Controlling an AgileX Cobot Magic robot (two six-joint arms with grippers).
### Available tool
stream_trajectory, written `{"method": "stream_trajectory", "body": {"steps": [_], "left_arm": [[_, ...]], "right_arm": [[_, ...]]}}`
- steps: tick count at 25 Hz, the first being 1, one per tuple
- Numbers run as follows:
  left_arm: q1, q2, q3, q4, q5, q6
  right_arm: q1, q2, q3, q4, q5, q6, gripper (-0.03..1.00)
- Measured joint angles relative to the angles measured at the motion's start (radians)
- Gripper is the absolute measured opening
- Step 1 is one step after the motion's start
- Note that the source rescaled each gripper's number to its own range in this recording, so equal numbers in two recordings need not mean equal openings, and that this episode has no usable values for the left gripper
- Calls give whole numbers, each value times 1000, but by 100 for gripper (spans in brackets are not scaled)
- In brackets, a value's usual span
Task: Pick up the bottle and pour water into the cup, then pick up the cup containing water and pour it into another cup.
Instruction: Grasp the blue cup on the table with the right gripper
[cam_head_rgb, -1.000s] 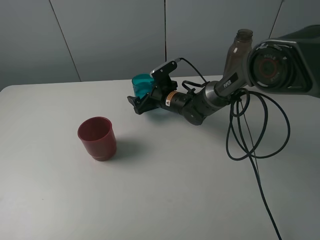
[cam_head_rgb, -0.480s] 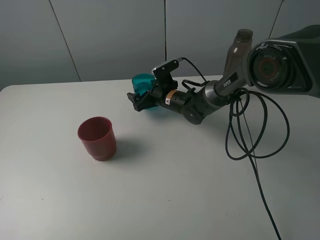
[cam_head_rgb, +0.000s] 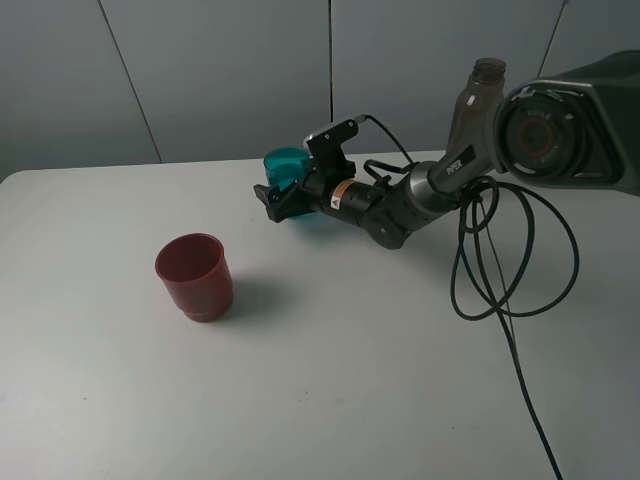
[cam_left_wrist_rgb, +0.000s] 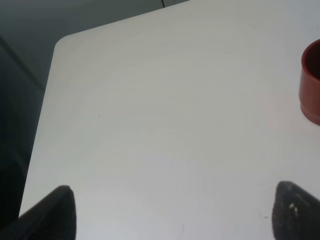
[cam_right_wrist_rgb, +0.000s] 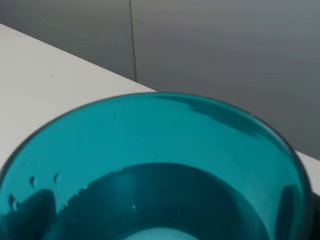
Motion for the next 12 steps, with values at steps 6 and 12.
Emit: {"method": "stream_trajectory", "body": {"steps": [6, 12], "left_arm": [[0, 0, 0, 0, 0, 0], [0, 0, 0, 0, 0, 0]], "right_arm": [[0, 0, 0, -4, 0, 0, 99], [0, 0, 0, -11, 0, 0, 99]]}}
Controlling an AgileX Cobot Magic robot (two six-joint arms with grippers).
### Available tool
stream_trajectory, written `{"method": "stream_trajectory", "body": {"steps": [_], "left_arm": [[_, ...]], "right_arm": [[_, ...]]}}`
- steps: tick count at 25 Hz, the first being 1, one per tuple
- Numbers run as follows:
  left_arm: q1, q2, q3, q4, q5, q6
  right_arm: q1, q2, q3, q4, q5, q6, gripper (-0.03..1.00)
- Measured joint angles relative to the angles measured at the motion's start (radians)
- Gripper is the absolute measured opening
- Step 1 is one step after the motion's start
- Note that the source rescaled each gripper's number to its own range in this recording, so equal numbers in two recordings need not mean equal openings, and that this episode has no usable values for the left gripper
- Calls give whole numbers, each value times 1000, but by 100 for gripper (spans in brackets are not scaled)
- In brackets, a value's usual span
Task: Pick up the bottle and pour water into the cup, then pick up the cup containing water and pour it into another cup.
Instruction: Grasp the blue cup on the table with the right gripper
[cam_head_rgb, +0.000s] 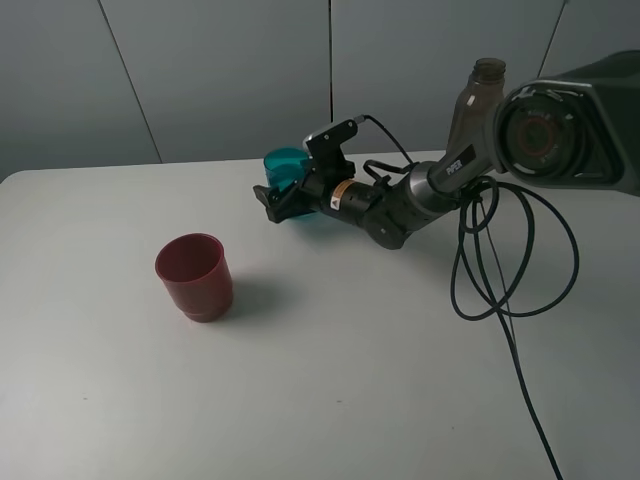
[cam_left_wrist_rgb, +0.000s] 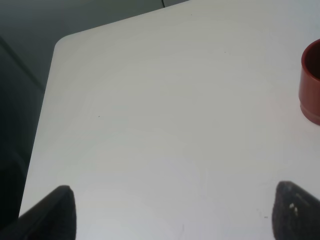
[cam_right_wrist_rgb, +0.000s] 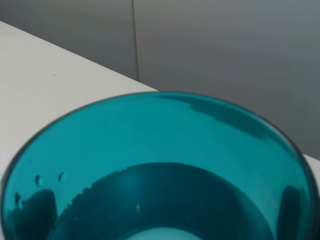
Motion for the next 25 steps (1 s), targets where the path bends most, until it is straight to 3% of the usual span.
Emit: {"method": "stream_trajectory", "body": {"steps": [21, 24, 25], "left_arm": [[0, 0, 0, 0, 0, 0], [0, 0, 0, 0, 0, 0], [0, 0, 0, 0, 0, 0]], "right_arm": [[0, 0, -4, -20, -2, -12, 99], [0, 0, -4, -20, -2, -12, 92], [0, 0, -4, -20, -2, -12, 83]]}}
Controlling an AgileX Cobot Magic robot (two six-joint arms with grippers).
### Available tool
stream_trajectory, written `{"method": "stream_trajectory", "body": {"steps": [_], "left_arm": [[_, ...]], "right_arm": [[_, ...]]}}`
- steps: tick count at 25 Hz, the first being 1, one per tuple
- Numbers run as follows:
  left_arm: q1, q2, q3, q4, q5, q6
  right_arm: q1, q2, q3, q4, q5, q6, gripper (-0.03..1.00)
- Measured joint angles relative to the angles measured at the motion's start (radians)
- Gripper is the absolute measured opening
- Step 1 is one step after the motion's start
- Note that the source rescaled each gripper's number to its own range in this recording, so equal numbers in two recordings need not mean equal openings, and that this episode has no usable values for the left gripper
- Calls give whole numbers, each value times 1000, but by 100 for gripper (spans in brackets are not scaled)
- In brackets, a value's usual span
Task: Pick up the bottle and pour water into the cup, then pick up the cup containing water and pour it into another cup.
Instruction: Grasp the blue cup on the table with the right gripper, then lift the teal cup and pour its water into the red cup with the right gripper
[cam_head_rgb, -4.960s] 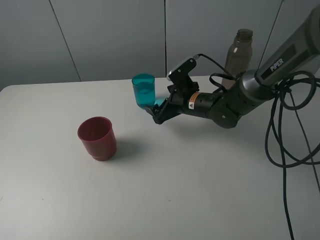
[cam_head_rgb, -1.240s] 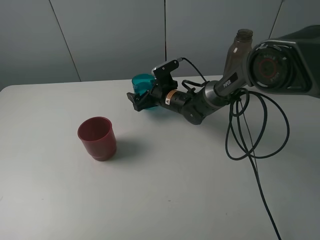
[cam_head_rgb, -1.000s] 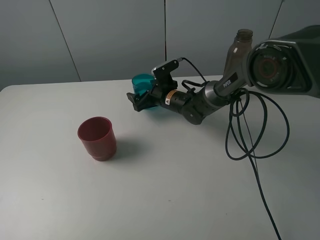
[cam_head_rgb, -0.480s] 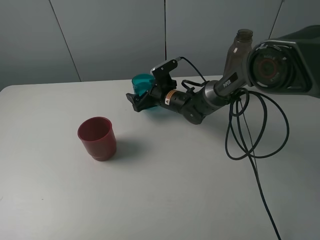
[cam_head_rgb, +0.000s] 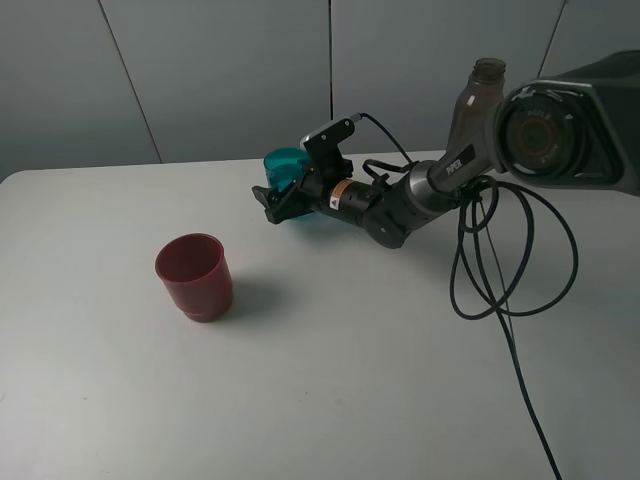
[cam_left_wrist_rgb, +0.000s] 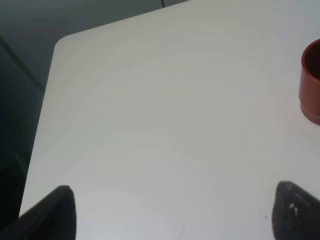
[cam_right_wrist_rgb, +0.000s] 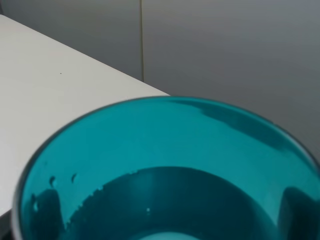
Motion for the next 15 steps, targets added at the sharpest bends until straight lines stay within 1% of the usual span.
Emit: {"method": "stream_trajectory", "body": {"steps": [1, 2, 3, 4, 15], "left_arm": [[0, 0, 0, 0, 0, 0], [0, 0, 0, 0, 0, 0], [0, 0, 0, 0, 0, 0], [0, 0, 0, 0, 0, 0], [0, 0, 0, 0, 0, 0]], "right_arm": [[0, 0, 0, 0, 0, 0, 68], [0, 0, 0, 0, 0, 0, 44], [0, 0, 0, -2, 0, 0, 17], [0, 0, 0, -2, 0, 0, 3], [0, 0, -2, -2, 0, 0, 4]]}}
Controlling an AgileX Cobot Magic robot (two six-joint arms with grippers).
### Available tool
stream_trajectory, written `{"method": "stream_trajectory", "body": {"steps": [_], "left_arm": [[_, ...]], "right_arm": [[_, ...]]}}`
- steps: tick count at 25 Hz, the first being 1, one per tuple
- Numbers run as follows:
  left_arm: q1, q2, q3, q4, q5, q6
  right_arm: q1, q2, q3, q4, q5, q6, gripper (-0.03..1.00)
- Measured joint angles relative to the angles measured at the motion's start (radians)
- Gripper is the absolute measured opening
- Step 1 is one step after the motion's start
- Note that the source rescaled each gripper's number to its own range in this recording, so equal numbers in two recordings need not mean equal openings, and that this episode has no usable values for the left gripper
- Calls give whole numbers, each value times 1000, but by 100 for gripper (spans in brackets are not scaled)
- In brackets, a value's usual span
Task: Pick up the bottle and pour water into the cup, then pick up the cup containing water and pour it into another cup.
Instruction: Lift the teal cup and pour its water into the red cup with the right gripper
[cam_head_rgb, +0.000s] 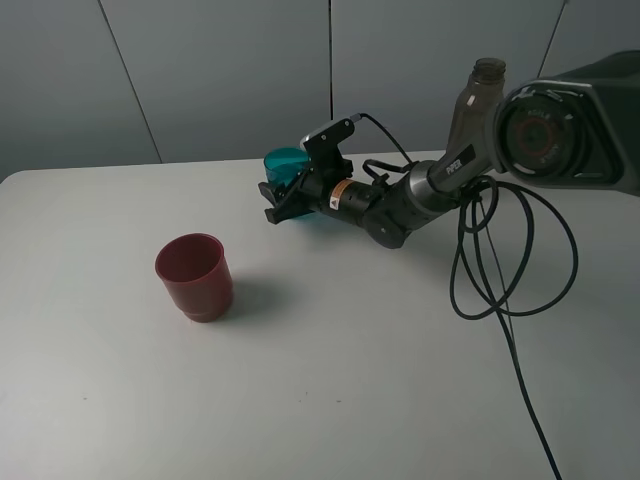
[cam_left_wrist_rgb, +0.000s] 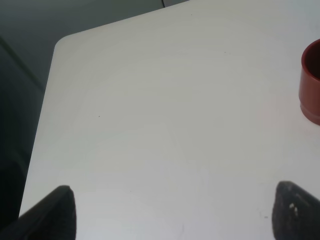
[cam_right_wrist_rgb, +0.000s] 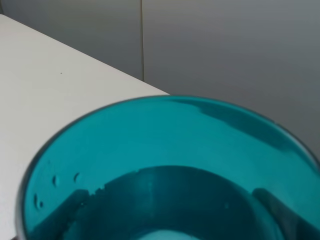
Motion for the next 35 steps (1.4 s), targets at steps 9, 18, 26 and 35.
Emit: {"method": "stream_trajectory", "body": {"steps": [9, 18, 26, 35], "left_arm": [[0, 0, 0, 0, 0, 0], [0, 0, 0, 0, 0, -2], [0, 0, 0, 0, 0, -2], [0, 0, 0, 0, 0, -2]], "right_arm": [[1, -64, 0, -100, 53, 0, 4], [1, -144, 0, -184, 71, 28, 4], [2, -179, 11, -317, 76, 105, 4], [20, -215, 64, -392, 75, 78, 4]]}}
